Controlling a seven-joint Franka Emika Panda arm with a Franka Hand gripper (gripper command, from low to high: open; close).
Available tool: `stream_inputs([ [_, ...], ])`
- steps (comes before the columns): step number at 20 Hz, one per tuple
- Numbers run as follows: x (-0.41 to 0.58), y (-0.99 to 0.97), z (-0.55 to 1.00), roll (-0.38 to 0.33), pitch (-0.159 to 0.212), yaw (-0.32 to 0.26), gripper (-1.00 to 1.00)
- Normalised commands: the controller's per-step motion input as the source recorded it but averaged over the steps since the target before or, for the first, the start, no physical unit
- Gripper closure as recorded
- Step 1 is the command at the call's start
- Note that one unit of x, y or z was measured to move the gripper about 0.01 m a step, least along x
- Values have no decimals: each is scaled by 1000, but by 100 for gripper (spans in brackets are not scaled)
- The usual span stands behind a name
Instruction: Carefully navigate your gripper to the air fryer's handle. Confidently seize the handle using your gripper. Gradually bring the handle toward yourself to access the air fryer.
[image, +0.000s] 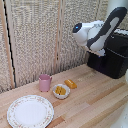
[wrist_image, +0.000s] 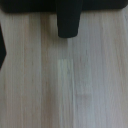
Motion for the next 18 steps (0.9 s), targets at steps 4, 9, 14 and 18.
stream_inputs([
  [4, 0, -604, -206, 0, -51, 62, -100],
  [9, -17, -495, -151, 0, -3, 65, -100],
  [14, -10, -479, -41, -2, 10, 72, -100],
  [18, 6, -530, -7, -1, 0, 150, -100],
])
